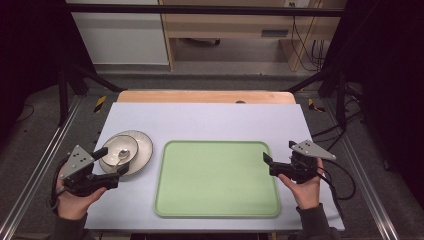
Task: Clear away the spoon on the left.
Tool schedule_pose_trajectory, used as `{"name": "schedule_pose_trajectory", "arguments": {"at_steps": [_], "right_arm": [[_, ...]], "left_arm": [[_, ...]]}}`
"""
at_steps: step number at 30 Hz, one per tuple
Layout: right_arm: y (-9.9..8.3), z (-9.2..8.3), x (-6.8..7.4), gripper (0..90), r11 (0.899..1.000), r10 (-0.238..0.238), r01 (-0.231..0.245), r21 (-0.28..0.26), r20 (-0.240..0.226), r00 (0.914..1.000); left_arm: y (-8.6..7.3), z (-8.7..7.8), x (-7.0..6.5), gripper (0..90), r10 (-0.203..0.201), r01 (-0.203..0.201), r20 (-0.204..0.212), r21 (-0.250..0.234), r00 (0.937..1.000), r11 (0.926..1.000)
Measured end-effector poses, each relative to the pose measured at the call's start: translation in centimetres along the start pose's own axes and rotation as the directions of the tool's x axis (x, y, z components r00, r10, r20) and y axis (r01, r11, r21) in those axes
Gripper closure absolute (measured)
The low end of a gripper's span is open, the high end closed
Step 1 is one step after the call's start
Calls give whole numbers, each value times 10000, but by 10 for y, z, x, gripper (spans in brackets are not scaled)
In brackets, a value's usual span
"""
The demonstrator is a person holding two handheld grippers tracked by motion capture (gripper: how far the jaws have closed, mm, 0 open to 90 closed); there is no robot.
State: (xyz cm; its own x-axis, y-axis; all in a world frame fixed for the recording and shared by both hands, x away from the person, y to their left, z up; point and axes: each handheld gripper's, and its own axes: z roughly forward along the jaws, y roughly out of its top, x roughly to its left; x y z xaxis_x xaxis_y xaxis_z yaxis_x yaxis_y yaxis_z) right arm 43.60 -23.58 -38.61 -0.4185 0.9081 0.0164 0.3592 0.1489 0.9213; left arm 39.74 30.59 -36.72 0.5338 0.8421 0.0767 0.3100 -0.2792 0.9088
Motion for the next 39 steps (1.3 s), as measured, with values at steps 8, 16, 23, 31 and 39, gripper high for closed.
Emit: {"name": "schedule_pose_trajectory", "arguments": {"at_steps": [8, 16, 23, 31, 39], "right_arm": [[0, 0, 0, 47, 10000, 12, -12, 39, -52, 10000], [0, -1, -1, 47, 9999, -25, 26, 113, -39, 10000], [-1, 1, -1, 48, 9997, -38, 38, 249, -17, 10000], [-2, 4, 1, 49, 9994, -46, 48, 338, -57, 10000], [-3, 6, 1, 50, 9990, -134, 135, 423, -24, 9999]], "left_arm": [[-24, 1, 8, 157, -139, 156, -245, 719, 9996, 9973], [-39, 6, 14, 184, 3, 42, -352, 1258, 9994, 9920], [-45, 11, 18, 246, 107, -13, -591, 1564, 9982, 9877], [-46, 16, 18, 413, 390, -283, -616, 1666, 9973, 9856], [-47, 19, 16, 564, 721, -566, -802, 1812, 9942, 9818]]}}
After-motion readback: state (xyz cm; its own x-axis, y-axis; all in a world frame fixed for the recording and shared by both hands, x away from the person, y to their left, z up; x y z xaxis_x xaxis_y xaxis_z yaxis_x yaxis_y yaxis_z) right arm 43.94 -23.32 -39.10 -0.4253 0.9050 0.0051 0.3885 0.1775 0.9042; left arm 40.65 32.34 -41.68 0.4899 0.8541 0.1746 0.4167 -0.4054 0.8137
